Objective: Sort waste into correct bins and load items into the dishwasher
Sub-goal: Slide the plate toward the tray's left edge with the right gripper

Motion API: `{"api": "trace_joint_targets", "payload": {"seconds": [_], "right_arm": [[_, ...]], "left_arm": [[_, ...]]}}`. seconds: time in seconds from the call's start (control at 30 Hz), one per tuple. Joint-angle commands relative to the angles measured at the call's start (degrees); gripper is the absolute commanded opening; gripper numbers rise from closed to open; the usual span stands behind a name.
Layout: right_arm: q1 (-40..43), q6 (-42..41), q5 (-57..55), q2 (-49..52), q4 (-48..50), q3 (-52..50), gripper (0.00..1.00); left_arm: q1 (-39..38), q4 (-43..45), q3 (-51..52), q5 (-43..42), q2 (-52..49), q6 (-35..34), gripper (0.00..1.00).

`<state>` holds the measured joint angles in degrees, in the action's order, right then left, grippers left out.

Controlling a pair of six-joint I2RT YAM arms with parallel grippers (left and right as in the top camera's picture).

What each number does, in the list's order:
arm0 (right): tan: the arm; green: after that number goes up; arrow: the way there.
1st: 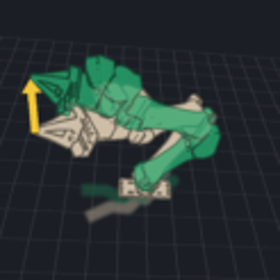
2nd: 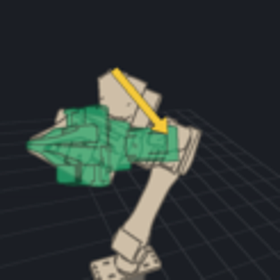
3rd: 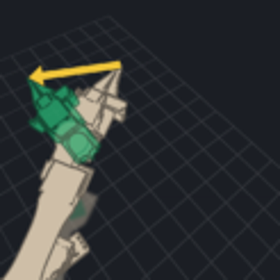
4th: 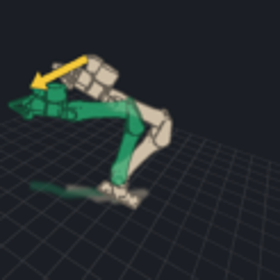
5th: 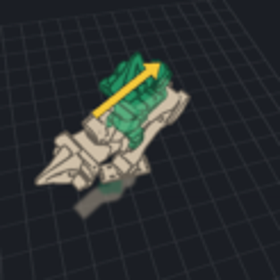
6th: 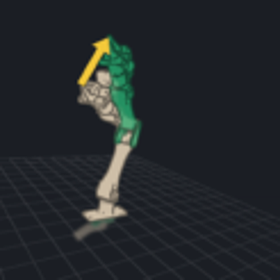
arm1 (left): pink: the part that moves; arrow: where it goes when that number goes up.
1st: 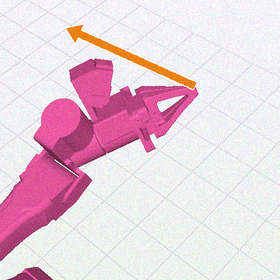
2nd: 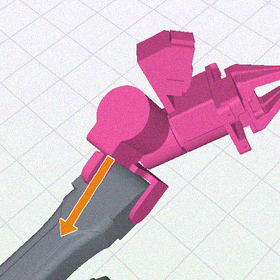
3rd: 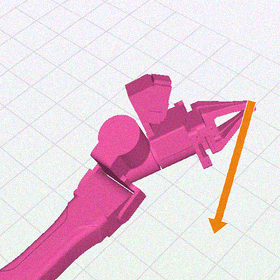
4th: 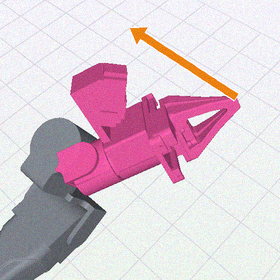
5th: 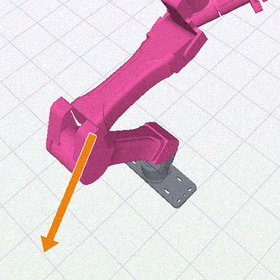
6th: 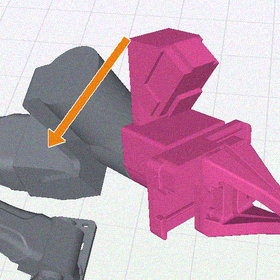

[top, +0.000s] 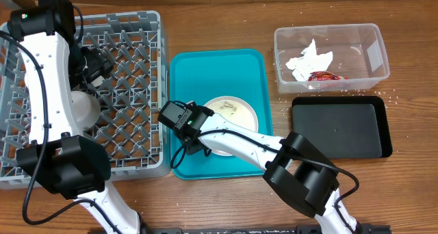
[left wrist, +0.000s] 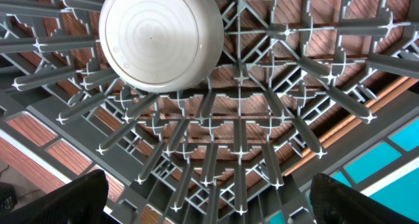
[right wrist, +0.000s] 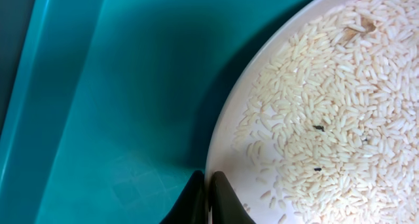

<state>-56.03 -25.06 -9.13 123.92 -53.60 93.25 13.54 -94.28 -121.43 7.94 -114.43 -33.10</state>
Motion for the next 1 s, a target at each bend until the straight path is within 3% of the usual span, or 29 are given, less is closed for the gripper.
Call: {"api": "trace_joint_targets", "payload": {"seconds": [0.0, 0.47, 0.7, 0.97], "right_arm": [[-0.3, -0.5, 0.0, 0.7, -0.9, 0.2, 0.04], [-0.3, -2.4, -2.8, 0.7, -3.3, 2.1, 0.05], [-0.3, -3.3, -2.8, 0.7, -5.3, 4.0, 0.20], [0.3, -5.2, -2.9, 0.6, -12.5, 14.1, 0.44]], "left_arm": [[0.0, 0.1, -0.7, -0.3, 1.7, -0.3, 1.00], [0.0, 0.1, -0.7, -0.3, 1.7, -0.3, 1.00], [0.0, 0.1, -0.7, -0.3, 1.7, -0.3, 1.00], [0.0, 0.1, -0.7, -0.3, 1.7, -0.3, 1.00]]}}
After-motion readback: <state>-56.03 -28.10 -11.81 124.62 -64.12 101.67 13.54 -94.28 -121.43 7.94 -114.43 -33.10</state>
